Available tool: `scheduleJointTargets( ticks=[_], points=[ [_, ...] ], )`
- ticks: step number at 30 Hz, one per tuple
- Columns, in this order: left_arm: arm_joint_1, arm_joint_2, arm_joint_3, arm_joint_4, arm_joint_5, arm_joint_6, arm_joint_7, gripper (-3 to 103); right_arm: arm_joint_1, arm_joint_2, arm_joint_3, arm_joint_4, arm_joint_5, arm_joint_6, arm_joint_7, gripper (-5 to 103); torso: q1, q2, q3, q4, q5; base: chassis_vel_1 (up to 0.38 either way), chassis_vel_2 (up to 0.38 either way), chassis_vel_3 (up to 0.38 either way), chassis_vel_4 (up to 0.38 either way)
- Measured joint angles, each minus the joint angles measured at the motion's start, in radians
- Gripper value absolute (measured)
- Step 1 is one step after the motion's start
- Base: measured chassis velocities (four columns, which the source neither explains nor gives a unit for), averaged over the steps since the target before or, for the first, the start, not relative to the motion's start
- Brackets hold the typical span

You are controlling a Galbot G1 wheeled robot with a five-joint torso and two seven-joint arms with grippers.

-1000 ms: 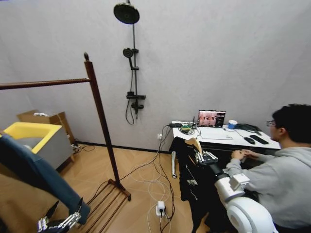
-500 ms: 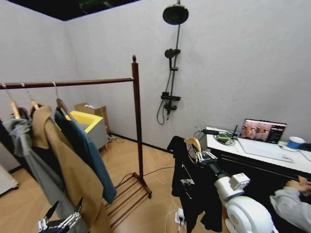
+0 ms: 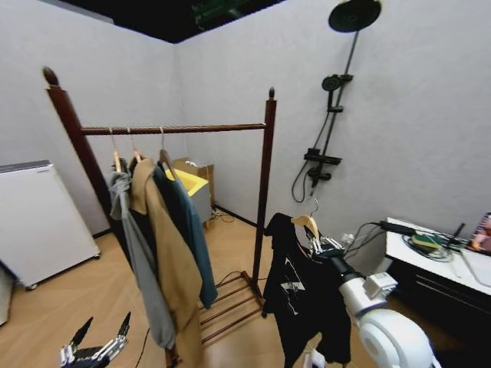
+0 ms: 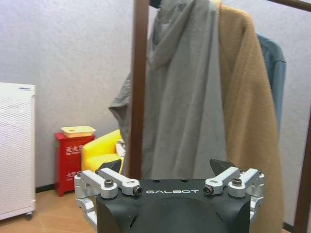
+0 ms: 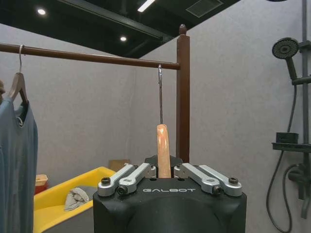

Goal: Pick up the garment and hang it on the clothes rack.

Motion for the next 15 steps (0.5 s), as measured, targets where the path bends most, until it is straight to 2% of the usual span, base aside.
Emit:
scheduleJointTargets(
  ticks=[6,15],
  points=[
    [0.000,0.000,0.000,0.000,0.000,0.000,0.000,100,-0.002,0.008,-0.003,0.000,-0.003,0.002,-0.009,10,0.000,0.000,0.000,-0.0006,0.0000,0.009,0.083,0.090,0.013],
    [0.000,0.000,0.000,0.000,0.000,0.000,0.000,100,-0.006,0.015,-0.009,-0.005,-0.030,0.005,-0.041,10,0.000,0.000,0.000,-0.0004,-0.0001,-0.151,0.151,0.162,-0.140]
  ],
)
